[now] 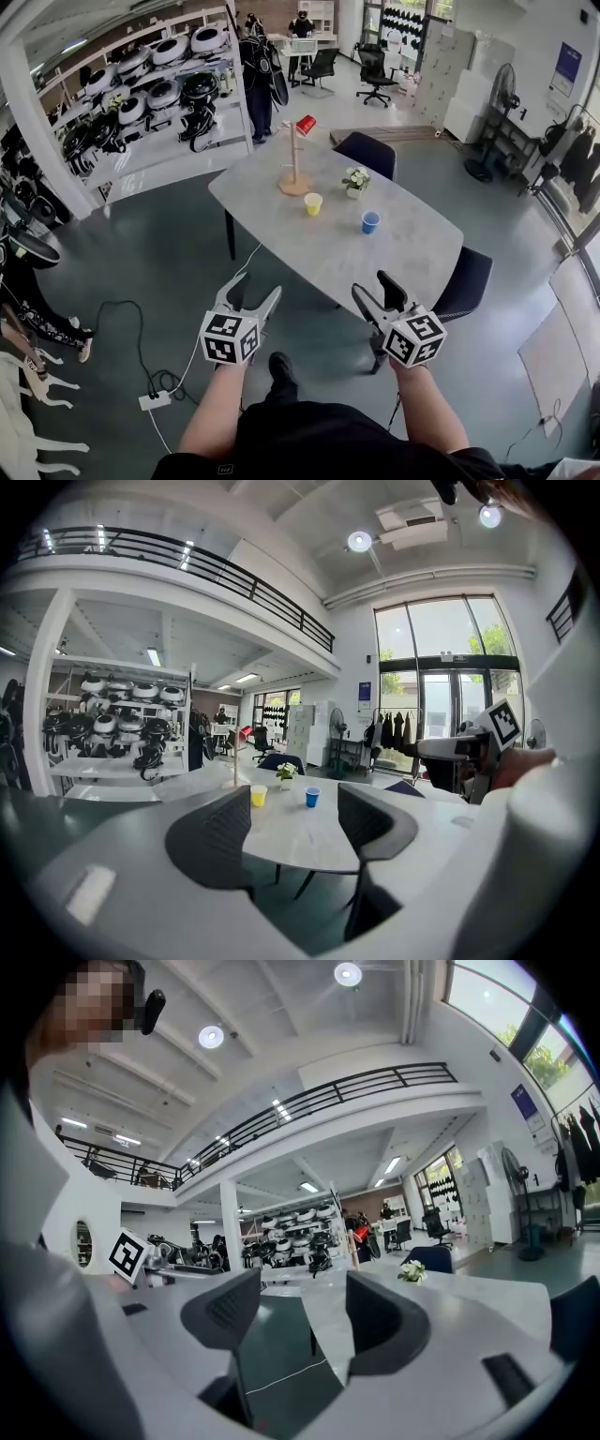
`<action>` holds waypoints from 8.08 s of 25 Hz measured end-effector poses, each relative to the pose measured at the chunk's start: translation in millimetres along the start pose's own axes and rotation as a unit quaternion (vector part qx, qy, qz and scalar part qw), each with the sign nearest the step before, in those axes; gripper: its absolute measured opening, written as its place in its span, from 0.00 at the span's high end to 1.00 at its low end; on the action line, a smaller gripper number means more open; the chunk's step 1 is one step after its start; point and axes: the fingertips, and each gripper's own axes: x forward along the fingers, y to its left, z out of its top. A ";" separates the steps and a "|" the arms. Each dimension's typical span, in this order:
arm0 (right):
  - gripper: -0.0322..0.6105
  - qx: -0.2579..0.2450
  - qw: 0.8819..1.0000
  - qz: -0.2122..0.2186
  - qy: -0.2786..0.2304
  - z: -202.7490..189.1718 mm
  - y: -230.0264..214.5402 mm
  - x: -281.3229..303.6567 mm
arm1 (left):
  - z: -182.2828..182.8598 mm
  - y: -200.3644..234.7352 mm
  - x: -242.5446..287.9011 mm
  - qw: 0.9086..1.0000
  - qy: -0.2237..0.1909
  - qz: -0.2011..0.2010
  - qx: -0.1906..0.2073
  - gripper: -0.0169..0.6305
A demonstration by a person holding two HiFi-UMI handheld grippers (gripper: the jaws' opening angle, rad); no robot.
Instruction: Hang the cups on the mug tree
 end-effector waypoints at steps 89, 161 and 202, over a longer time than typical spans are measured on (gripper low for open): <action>0.40 0.078 0.954 -0.270 0.110 -178.3 -367.6 257.2 | -6.1 53.9 495.6 0.939 0.141 -0.305 0.070 0.56; 0.46 -0.008 0.963 -0.242 0.114 -40.0 -232.0 527.7 | 90.5 373.2 441.7 0.969 0.058 -0.238 0.025 0.64; 0.46 -0.363 0.850 -0.079 0.373 -67.6 -242.5 626.8 | 59.9 402.4 434.2 0.976 0.083 -0.195 -0.041 0.64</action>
